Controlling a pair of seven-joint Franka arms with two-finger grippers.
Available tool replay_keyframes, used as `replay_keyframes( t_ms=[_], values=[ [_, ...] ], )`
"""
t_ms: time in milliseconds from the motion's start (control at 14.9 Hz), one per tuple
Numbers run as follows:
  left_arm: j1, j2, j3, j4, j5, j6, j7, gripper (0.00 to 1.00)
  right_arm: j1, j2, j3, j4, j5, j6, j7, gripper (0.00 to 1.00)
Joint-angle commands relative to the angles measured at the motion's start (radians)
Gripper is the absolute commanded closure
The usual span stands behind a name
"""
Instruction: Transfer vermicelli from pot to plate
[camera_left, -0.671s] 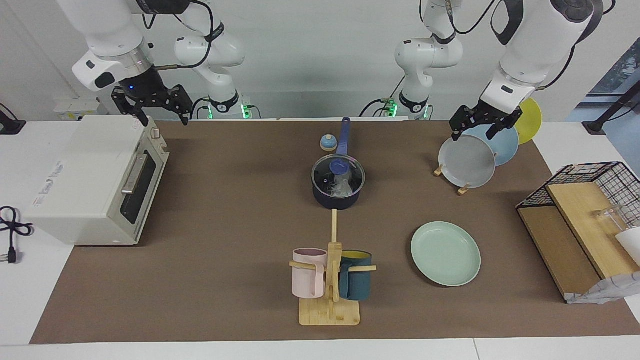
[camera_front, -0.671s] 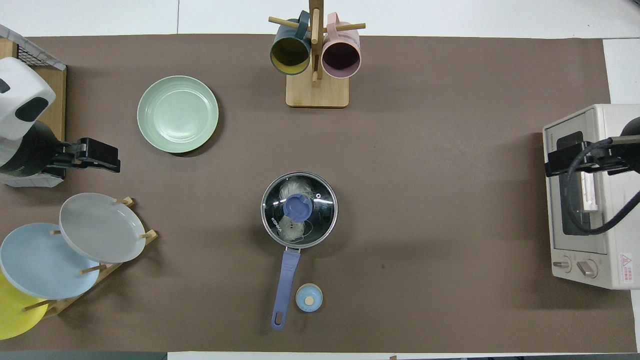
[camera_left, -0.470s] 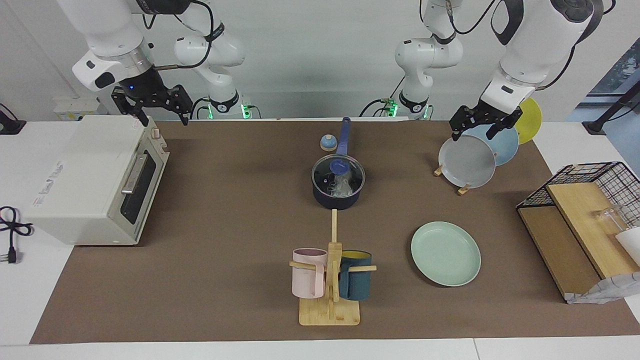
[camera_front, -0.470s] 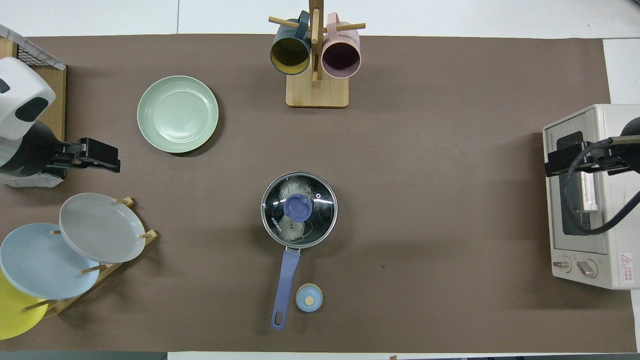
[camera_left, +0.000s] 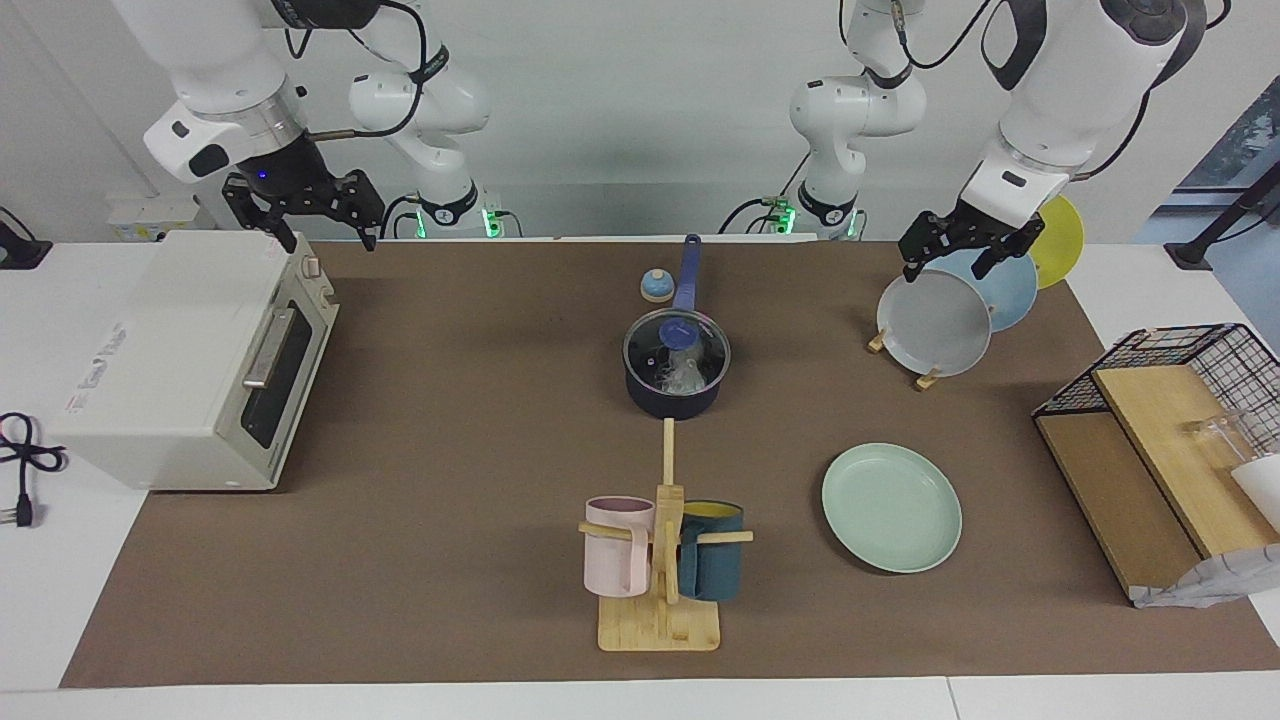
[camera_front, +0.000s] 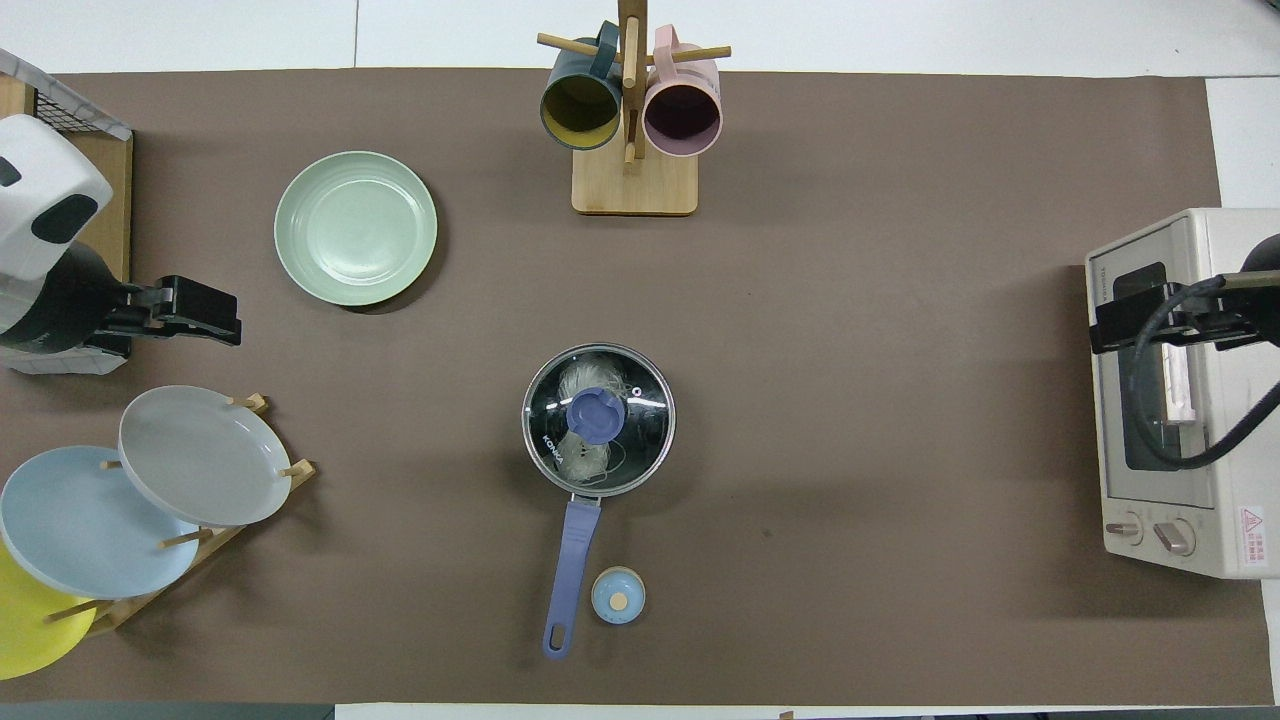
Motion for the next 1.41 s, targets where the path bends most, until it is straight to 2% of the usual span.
replay_keyframes(
  t_ms=[0,134,268,671,872,1006,1207,1341],
  values=[
    [0.001,-0.017,0.0,-0.013,-0.013,0.012,-0.01,0.0,-0.007,-0.01,0.007,-0.008,0.002,-0.009,-0.02,0.0],
    [0.007,-0.017,0.0,-0.014,-0.013,0.012,-0.008,0.0,-0.006,-0.014,0.009,-0.008,0.005,-0.019,-0.025,0.0],
    [0.007,-0.017,0.001,-0.014,-0.013,0.01,-0.008,0.0,0.003,-0.009,0.016,-0.008,0.041,0.019,-0.011,0.0],
    [-0.002,-0.017,0.001,-0.013,-0.013,0.016,-0.008,0.0,0.239,0.042,0.017,-0.007,0.055,0.123,0.226,0.0],
    [-0.002,-0.017,0.001,-0.014,-0.013,0.016,-0.008,0.0,0.337,0.107,0.018,0.013,0.048,0.159,0.351,0.0],
    [-0.003,-0.016,0.0,-0.014,-0.013,0.016,-0.008,0.0,0.426,0.199,0.021,0.082,0.046,0.203,0.463,0.0],
    [-0.003,-0.017,0.0,-0.016,-0.013,0.016,-0.008,0.0,0.579,0.305,0.023,0.125,0.01,0.264,0.65,0.0],
    [-0.003,-0.017,0.0,-0.016,-0.013,0.016,-0.008,0.0,0.606,0.312,0.024,0.092,-0.007,0.351,0.713,0.0]
  ],
)
